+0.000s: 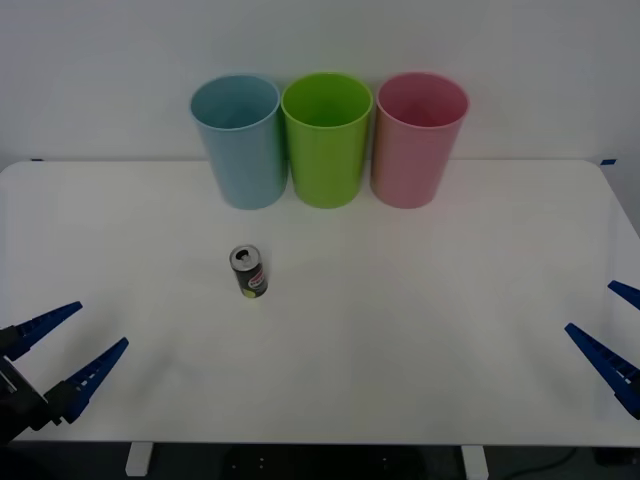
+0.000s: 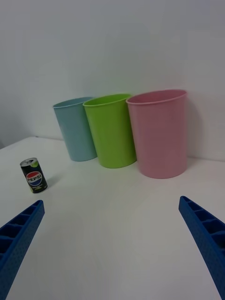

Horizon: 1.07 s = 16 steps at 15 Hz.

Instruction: Grasp the object on the table and drop it into the matching bin: aluminum can to the light blue bin, PET bottle to the pink bin.

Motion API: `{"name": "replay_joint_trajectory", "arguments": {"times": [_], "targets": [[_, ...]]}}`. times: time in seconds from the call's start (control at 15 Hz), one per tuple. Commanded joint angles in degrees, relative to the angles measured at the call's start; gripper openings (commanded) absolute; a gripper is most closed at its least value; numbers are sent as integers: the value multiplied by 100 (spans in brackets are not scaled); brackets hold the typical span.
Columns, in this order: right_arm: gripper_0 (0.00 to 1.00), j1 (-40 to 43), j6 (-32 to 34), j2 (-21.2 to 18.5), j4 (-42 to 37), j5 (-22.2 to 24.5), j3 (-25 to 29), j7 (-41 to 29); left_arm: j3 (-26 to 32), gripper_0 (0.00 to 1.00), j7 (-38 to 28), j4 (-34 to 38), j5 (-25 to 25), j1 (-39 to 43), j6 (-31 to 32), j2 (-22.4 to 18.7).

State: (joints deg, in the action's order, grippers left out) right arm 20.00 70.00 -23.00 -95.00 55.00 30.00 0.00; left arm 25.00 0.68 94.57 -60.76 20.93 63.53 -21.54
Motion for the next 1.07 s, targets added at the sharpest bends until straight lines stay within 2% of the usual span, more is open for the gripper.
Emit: {"name": "replay_joint_trajectory", "arguments": {"times": [0.07,0.4,0.73,1.07], "targets": [[100,0,0,0,0,0,0,0,-277,100,-16,0,-252,-63,-306,0],[100,0,0,0,0,0,0,0,-558,100,116,-606,-322,-546,-359,18],[100,0,0,0,0,0,0,0,-751,100,977,-1547,-296,-1197,-350,18],[100,0,0,0,0,0,0,0,-918,100,1180,-2013,-296,-1627,-359,97]]}}
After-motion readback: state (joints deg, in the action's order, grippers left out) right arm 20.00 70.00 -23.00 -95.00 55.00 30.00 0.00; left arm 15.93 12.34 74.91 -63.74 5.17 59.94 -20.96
